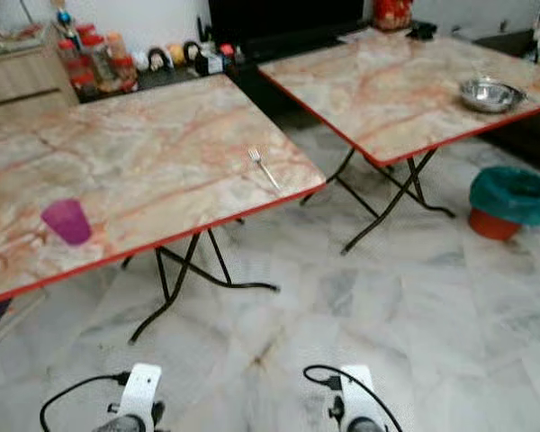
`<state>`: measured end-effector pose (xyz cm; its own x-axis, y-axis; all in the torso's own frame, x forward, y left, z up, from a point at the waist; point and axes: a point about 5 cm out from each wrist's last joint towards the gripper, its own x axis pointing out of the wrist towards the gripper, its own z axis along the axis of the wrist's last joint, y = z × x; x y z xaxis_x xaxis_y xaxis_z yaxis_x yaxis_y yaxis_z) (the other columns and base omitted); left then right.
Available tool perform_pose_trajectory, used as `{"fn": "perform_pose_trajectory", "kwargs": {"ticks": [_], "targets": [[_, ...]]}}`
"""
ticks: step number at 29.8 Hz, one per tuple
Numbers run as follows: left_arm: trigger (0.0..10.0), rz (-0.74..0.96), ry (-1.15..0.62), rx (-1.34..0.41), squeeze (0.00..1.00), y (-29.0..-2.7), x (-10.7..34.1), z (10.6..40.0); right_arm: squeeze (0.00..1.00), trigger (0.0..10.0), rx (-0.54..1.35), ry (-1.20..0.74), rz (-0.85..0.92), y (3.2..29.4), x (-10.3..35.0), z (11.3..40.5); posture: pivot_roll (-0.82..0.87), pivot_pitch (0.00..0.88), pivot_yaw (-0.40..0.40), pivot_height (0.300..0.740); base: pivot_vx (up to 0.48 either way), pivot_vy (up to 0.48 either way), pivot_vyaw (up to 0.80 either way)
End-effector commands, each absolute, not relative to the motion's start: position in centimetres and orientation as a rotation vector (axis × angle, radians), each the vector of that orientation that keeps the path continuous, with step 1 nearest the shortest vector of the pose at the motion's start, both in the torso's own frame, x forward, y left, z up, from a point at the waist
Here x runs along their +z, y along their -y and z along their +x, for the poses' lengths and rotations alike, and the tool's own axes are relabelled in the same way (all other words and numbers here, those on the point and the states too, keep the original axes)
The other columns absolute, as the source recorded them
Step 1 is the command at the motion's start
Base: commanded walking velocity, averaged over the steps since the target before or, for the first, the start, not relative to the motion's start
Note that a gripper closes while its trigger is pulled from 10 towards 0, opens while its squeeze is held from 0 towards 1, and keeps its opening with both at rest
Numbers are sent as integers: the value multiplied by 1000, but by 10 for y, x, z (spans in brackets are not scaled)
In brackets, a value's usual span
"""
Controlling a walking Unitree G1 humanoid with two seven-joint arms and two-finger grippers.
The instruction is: Setting the table
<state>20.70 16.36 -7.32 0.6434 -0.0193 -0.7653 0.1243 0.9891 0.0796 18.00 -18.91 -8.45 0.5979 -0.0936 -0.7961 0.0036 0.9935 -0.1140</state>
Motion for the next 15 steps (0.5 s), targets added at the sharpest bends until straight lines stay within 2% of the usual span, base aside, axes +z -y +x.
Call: {"fn": "perform_pose_trajectory", "kwargs": {"ticks": [1,8,15], "targets": [[10000,153,-888,-83,0,-171,-75,203,0,10000,-19,-901,-105,177,-82,188,-86,0,101,740,386,0,694],[10000,154,-885,-87,0,-170,-74,204,0,10000,-13,-908,-107,177,-83,186,-84,0,99,740,388,0,666],[10000,147,-883,-82,0,-170,-74,205,0,10000,-31,-903,-86,178,-82,187,-82,0,96,740,387,0,0]]}}
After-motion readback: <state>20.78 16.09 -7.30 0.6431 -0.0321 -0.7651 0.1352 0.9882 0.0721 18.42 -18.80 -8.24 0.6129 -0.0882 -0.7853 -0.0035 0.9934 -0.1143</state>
